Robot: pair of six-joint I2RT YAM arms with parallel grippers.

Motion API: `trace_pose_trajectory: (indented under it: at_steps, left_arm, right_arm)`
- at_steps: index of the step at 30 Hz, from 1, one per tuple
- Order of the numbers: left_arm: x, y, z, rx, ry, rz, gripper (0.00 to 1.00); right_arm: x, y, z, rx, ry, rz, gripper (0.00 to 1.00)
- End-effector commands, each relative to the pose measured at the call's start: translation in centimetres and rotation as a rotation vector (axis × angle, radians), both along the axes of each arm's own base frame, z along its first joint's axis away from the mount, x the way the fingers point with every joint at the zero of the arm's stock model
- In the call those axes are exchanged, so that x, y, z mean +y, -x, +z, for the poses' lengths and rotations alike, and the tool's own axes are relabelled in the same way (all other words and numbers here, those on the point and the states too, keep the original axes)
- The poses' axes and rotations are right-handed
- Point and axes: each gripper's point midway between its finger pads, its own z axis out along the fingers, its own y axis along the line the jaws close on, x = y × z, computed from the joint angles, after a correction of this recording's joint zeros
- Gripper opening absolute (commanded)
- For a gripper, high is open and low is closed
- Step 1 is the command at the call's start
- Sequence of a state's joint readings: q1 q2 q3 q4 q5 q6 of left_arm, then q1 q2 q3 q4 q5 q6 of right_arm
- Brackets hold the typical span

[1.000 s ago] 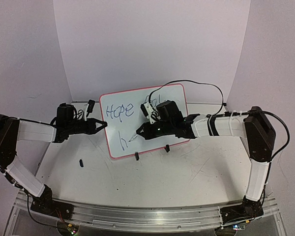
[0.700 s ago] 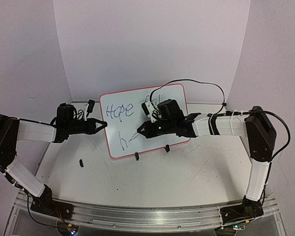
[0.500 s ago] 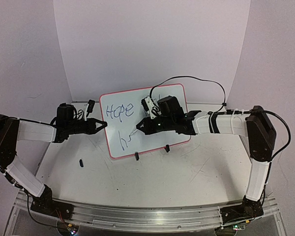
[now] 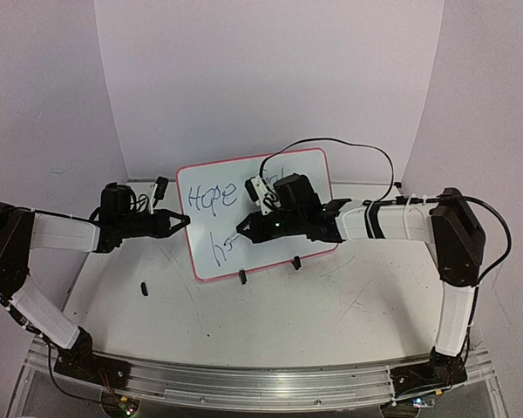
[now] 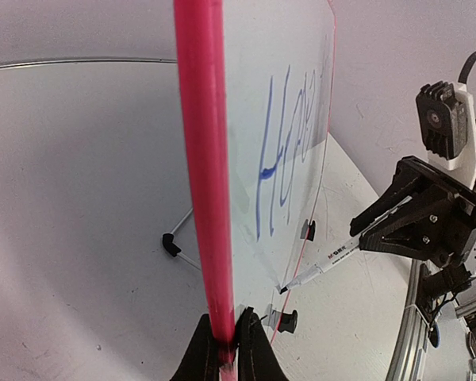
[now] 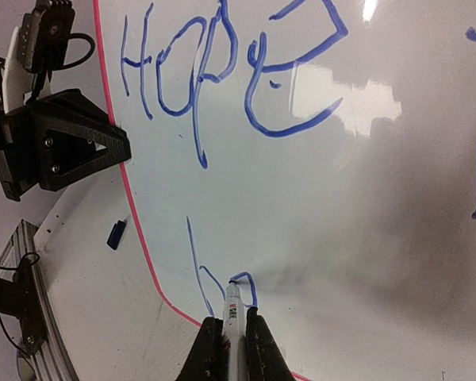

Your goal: Write a sentence on the whiteboard

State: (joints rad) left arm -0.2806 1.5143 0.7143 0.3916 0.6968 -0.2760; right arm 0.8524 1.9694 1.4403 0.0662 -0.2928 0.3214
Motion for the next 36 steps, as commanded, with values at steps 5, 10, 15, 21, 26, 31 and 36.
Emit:
trace_pose_trajectory:
  at_steps: [5, 10, 15, 21, 26, 31, 36]
  left_arm:
    - [1.2, -2.2, -0.7, -0.050, -0.100, 0.104, 0.00]
    - [1.2, -2.2, -0.6, -0.051, -0.100, 0.105, 0.00]
    - [1.3, -2.2, -0.6, -0.049, -0.099, 0.105, 0.00]
    - [1.3, -2.2, -0.6, -0.051, -0.100, 0.106, 0.00]
    - [1.2, -2.3, -0.9, -0.045, -0.101, 0.102, 0.00]
    - [1.2, -2.3, -0.7, -0.048, -0.100, 0.102, 0.00]
    - [1.2, -2.2, -0.7, -0.049, -0.100, 0.103, 0.00]
  right_arm:
    - [-1.2, 0.3, -1.6, 0.012, 0.026, -0.039, 0.00]
    - [-2.0, 0.6, -1.9, 0.015, 0.036, -0.053, 0.00]
    - [-2.9, 0.0, -1.0, -0.021, 0.044, -0.091, 0.00]
    - [-4.0, -1.2, 2.5, -0.090, 0.011, -0.121, 0.00]
    - [-1.5, 1.7, 4.2, -0.083, -0.068, 0.034, 0.00]
    - [-2.2, 0.9, 3.4, -0.082, -0.053, 0.004, 0.00]
    - [-3.1, -0.3, 3.7, -0.091, -0.055, -0.027, 0.00]
